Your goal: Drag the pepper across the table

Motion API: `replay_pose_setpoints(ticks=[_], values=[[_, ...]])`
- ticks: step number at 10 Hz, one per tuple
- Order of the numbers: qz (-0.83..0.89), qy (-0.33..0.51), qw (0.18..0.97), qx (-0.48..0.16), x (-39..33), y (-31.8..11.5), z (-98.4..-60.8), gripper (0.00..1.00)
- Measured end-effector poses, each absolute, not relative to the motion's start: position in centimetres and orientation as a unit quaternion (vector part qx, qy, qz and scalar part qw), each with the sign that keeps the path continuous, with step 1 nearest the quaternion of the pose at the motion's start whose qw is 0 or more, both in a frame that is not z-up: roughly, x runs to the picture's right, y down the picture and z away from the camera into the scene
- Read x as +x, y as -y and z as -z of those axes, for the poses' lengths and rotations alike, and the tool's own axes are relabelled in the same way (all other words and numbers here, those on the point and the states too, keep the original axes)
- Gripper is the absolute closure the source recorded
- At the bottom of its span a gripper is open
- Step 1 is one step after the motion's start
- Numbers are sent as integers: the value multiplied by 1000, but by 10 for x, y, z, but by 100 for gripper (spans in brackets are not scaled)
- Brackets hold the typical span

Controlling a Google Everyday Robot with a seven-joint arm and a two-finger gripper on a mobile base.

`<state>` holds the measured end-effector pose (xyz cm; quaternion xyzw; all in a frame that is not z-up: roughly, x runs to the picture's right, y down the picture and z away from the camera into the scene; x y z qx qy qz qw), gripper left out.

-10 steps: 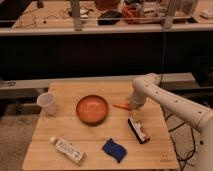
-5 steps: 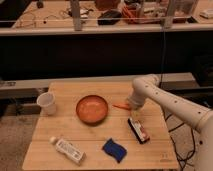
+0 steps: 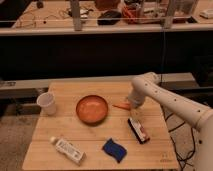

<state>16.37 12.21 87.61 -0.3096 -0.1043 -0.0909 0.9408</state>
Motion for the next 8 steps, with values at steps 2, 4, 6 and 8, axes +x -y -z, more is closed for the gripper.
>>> replay_pose_setpoints(ticks=[2, 4, 6, 8], values=[[95, 106, 940, -310, 160, -116, -882, 20], [95, 109, 940, -309, 157, -112, -891, 20], [96, 109, 940, -309, 153, -107, -902, 20], [93, 115, 939, -310, 150, -106, -914, 20]])
